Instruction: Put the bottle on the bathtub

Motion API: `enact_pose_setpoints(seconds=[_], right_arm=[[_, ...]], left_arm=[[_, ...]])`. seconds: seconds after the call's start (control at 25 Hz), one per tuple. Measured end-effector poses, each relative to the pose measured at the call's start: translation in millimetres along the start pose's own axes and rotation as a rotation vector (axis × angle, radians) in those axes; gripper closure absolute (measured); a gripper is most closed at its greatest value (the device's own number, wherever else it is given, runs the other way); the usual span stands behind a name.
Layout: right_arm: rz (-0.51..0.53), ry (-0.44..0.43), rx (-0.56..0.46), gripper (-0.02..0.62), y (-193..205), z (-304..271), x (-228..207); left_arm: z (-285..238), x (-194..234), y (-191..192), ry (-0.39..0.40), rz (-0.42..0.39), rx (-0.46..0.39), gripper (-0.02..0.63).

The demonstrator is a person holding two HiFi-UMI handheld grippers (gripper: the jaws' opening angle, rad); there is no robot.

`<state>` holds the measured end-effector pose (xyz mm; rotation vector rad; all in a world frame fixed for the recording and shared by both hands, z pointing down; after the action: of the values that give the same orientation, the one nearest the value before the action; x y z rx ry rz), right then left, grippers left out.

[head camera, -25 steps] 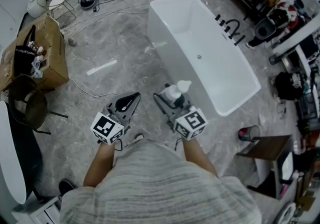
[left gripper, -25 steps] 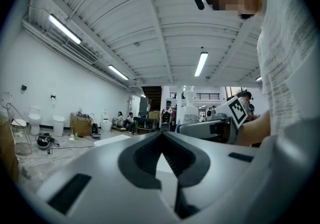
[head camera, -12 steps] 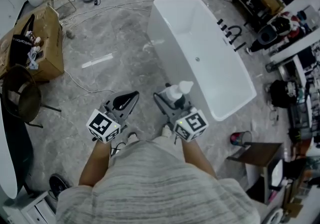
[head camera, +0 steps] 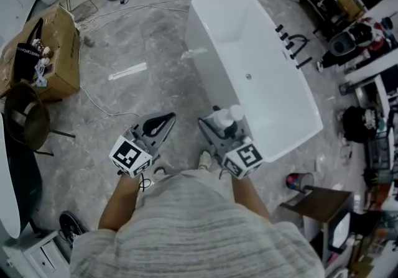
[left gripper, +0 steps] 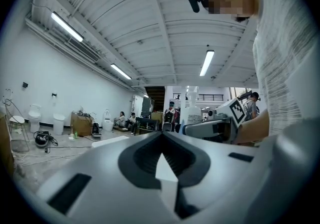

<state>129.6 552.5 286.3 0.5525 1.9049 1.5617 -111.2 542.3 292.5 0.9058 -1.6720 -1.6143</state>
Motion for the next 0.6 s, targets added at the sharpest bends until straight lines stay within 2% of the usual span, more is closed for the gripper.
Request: enact_pose_setpoints(seconds=[0.32,0.6], right_arm=[[-0.005,0.004,0.007,0.359,-13.4,37.0,-106.4],[0.000,-0.020,-0.014,0.359,-27.9,58.7,-163.8]], left_arm=[[-116.1,-18.9,-15.0,0.046,-0.001,0.045,0.603],[-176.8,-31.4,-26.9,0.029,-0.021,0.061,0.603]])
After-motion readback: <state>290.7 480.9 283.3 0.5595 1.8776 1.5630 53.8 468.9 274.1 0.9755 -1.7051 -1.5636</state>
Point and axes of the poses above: the fingertips, and each gripper's own axes: z backward along the fingers, x to its left, y out of its underside, the point moved 10 cm from there along z, backward along the fingers, and after that the axes turned 5 degrees about -z, right-handed, at the moved point
